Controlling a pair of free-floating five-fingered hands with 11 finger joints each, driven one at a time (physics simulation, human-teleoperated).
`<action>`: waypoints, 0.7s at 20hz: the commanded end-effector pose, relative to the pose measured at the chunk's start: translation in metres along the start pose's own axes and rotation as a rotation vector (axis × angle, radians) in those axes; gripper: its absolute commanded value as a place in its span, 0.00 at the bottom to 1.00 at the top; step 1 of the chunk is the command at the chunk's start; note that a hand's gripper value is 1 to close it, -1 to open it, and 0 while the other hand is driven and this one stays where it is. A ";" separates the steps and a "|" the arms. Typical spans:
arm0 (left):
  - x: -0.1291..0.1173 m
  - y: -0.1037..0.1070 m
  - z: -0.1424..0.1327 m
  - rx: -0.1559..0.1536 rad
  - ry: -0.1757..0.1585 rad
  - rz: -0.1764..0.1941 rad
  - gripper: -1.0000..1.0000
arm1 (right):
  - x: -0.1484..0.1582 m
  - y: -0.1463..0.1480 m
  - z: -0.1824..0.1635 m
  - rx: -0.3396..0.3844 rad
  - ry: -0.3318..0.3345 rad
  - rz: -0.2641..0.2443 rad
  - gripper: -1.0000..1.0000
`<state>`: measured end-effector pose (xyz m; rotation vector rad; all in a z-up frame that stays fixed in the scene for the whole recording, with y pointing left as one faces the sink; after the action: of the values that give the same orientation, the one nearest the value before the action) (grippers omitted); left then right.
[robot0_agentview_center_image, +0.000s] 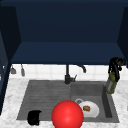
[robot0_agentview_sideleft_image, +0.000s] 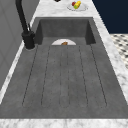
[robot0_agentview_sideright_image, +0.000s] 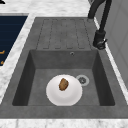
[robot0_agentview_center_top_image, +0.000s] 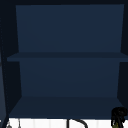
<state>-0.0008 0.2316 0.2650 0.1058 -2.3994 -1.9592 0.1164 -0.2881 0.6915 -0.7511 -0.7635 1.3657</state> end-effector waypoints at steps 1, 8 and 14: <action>0.000 0.000 0.000 0.000 0.000 0.000 0.50 | -0.012 0.007 -0.028 -0.075 0.002 0.042 1.00; 0.000 0.000 0.000 0.000 0.000 0.000 0.50 | -0.040 0.033 -0.077 -0.099 0.026 0.048 1.00; 0.000 0.000 0.000 0.000 0.000 0.000 0.50 | -0.051 0.054 -0.140 -0.083 0.009 0.047 1.00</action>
<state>-0.0008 0.2316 0.2650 0.1058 -2.3994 -1.9592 0.1803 -0.3366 0.5892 -0.8220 -0.7878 1.3598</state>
